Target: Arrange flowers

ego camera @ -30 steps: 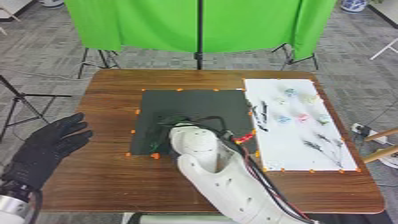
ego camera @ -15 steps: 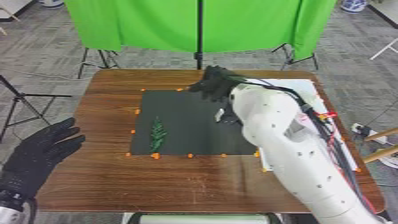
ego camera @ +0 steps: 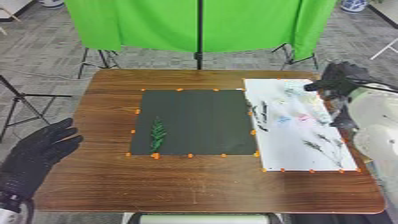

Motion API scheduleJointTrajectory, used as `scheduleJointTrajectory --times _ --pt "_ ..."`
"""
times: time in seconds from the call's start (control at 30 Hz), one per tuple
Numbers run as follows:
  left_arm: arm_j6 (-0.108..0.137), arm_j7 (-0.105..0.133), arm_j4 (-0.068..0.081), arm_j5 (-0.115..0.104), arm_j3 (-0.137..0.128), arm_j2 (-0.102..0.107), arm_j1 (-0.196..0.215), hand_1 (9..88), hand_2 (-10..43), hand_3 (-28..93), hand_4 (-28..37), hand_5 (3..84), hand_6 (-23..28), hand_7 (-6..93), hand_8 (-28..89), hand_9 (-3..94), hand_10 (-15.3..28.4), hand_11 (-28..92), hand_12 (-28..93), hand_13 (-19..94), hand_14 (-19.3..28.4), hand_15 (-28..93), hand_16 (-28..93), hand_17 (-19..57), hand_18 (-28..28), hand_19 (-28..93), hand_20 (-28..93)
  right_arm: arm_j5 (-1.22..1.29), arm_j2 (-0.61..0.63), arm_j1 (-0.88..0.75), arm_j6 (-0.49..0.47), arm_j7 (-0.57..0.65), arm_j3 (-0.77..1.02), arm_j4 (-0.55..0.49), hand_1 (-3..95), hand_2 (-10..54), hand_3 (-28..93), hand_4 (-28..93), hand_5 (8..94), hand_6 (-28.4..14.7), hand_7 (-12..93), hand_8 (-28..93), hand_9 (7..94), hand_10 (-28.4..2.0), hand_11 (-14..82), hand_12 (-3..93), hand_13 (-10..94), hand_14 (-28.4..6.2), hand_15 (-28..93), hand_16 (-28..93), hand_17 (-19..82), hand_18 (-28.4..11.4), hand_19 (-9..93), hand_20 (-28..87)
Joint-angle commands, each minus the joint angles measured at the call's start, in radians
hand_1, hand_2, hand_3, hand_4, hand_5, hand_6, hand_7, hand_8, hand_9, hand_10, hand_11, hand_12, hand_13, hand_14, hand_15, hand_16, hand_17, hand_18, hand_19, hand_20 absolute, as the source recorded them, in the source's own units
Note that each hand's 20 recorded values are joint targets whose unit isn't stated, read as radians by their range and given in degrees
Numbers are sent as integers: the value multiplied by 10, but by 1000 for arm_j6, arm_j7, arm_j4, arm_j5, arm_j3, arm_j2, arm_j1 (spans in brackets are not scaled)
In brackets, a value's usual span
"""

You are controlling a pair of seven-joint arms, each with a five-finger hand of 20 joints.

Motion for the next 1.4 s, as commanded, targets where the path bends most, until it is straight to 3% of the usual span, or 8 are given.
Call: scheduleJointTrajectory --times 0.03,0.13,0.43,0.83,1.1,1.27,1.33,1.4 --pt "-14 -9 2 13 -12 -6 18 293 23 689 -237 394 44 201 -109 350 119 264 159 278 155 406 -33 -60 222 519 13 -8 16 -359 -22 91 208 -11 238 -62 677 -282 687 -29 379 -187 751 -122 446 291 726 -83 686 235 331 -200 870 226" --pt "-26 -19 3 18 -16 -3 18 288 23 686 -238 394 43 202 -110 349 119 264 158 277 155 406 -34 -60 222 518 12 35 3 -403 -49 103 251 -15 231 -92 631 -283 677 -30 382 -186 736 -121 445 294 715 -81 685 238 326 -200 868 235" --pt "-30 -31 10 23 -13 5 0 285 22 687 -243 394 43 200 -109 349 119 265 158 277 155 404 -34 -61 222 517 12 22 0 -431 -45 85 238 -5 203 -95 634 -283 660 -33 378 -185 719 -124 449 291 698 -85 683 238 314 -202 858 252" --pt "-17 -21 3 23 -7 -7 18 283 25 689 -246 395 44 200 -110 349 119 265 158 277 155 405 -33 -62 223 518 13 13 -26 -422 -65 106 204 39 213 -95 620 -283 650 -31 378 -191 709 -123 448 287 690 -86 684 231 313 -200 851 263" --pt "-23 -32 1 26 -11 -13 16 282 26 689 -245 395 44 201 -110 348 119 266 157 277 156 406 -35 -62 223 519 13 -17 -26 -402 -49 86 145 62 239 -95 608 -283 660 -28 368 -202 714 -120 452 286 696 -84 682 225 315 -200 851 266" --pt "-21 -31 4 25 -7 -13 11 281 26 691 -245 395 45 200 -110 349 119 266 157 277 156 407 -34 -62 223 519 12 -25 -22 -402 41 48 125 89 333 -93 624 -282 700 -14 359 -204 749 -106 455 285 722 -75 681 229 334 -194 865 262" --pt "-24 -37 4 26 -8 -15 9 281 26 691 -246 395 45 200 -109 349 120 265 156 277 155 406 -35 -62 223 519 12 14 -30 -404 60 41 136 93 420 -94 603 -282 756 4 359 -150 808 -90 448 288 765 -63 702 243 373 -191 902 281" --pt "-20 -34 3 26 -8 -16 11 281 27 692 -247 395 45 200 -109 348 120 266 157 276 156 407 -34 -62 223 519 12 26 -35 -410 77 23 146 99 543 -93 497 -282 815 8 381 -82 870 -82 441 292 812 -52 718 259 403 -190 925 302"
